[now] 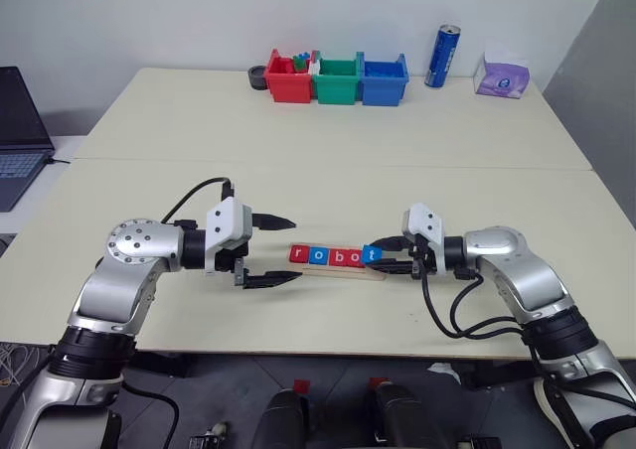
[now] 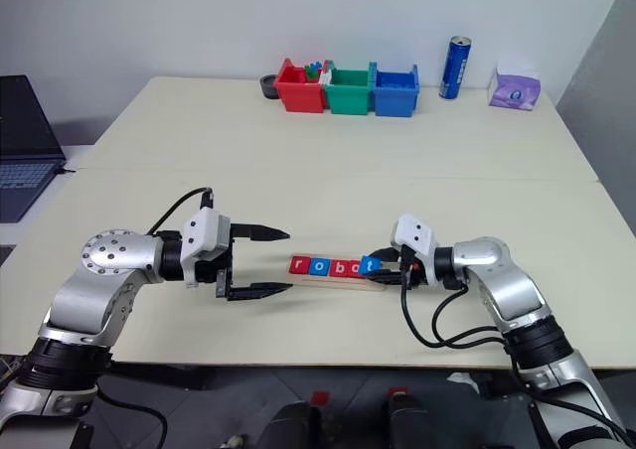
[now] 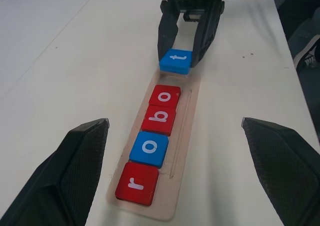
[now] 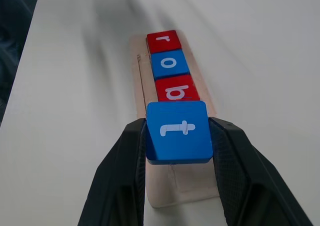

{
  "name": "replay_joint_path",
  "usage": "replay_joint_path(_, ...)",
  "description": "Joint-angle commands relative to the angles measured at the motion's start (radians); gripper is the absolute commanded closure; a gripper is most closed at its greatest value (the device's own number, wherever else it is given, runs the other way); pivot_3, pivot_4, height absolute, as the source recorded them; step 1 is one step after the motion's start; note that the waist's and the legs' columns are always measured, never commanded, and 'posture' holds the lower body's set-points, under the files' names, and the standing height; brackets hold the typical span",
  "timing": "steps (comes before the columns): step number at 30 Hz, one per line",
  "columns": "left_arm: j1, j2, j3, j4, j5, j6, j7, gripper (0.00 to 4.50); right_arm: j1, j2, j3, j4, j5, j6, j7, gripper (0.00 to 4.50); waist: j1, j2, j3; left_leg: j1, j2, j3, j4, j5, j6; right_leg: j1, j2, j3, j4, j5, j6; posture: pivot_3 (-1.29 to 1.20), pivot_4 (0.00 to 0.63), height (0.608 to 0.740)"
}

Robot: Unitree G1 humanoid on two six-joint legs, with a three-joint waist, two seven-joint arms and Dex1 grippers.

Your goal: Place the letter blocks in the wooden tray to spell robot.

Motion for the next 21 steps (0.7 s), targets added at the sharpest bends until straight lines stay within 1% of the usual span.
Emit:
replay_joint_path(1, 0.009, 0.003, 0.026, -0.054, -0.025, 0.006, 0.014, 0.00, -0.027, -0.006, 0.015, 0.032, -0.035, -0.058, 0.019, 3.05, -0.002, 0.000, 0.000, 0.000, 0.000, 0.000, 0.000, 0.000, 0.000, 0.000, 0.000, 0.000, 0.000, 0.000, 0.000, 0.00, 0.150, 0.740)
replay_joint_path(11, 0.010, -0.004, 0.018, -0.078, -0.028, 0.018, 0.031, 0.00, -0.067, 0.013, 0.031, 0.130, -0.090, -0.135, 0.053, 3.05, -0.005, 0.000, 0.000, 0.000, 0.001, 0.000, 0.000, 0.000, 0.000, 0.000, 0.001, 0.000, 0.001, 0.001, -0.002, 0.00, 0.150, 0.740)
replay_joint_path(21, 0.010, 0.001, 0.010, -0.081, -0.028, 0.013, 0.023, 0.00, -0.069, 0.028, 0.031, 0.152, -0.115, -0.156, 0.066, 3.05, -0.005, 0.000, 0.000, 0.000, 0.001, 0.000, 0.000, 0.000, 0.000, 0.000, 0.001, 0.000, 0.001, 0.002, -0.003, 0.00, 0.150, 0.740)
